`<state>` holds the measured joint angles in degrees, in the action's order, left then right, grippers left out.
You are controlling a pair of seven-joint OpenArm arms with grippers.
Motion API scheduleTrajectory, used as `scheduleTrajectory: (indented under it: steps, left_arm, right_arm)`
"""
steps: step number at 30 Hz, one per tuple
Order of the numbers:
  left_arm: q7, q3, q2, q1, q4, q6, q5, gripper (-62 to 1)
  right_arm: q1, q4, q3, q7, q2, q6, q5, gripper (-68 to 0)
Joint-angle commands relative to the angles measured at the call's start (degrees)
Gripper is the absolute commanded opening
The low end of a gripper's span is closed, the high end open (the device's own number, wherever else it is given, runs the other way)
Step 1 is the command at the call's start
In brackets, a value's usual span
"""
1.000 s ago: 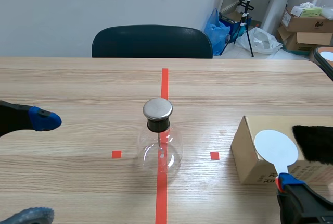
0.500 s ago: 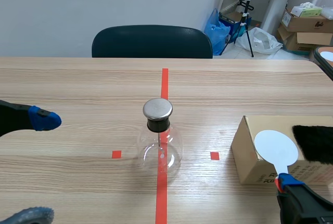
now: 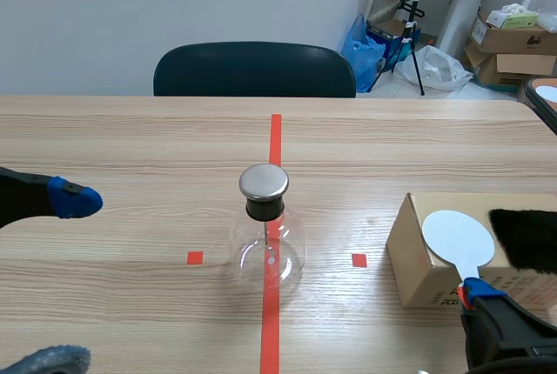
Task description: Do the electroscope experiment
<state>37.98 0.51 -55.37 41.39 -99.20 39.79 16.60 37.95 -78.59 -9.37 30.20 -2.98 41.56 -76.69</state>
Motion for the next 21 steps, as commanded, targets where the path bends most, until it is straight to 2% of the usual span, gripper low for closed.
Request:
scheduleTrajectory:
  steps: [1,12,14,18,21]
  left_arm:
    - [1.0,0.2,0.5,-0.2,-0.3,0.1,0.8,1.4]
    - [1.0,0.2,0.4,-0.2,-0.3,0.1,0.8,1.4]
    - [1.0,0.2,0.4,-0.2,-0.3,0.1,0.8,1.4]
    - [1.0,0.2,0.4,-0.2,-0.3,0.1,0.8,1.4]
    - [1.0,0.2,0.4,-0.2,-0.3,0.1,0.7,1.4]
  right_arm:
    - [-0.2,-0.3,-0.3,0.2,0.9,3.3,0.2,-58.9]
    - [-0.2,-0.3,-0.3,0.2,0.9,3.3,0.5,-36.1]
    - [-0.2,-0.3,-0.3,-0.1,0.9,3.3,0.5,-29.1]
    - [-0.2,-0.3,-0.3,-0.7,0.9,3.3,0.5,-10.5]
    - [-0.2,-0.3,-0.3,-0.7,0.9,3.3,0.5,-1.3]
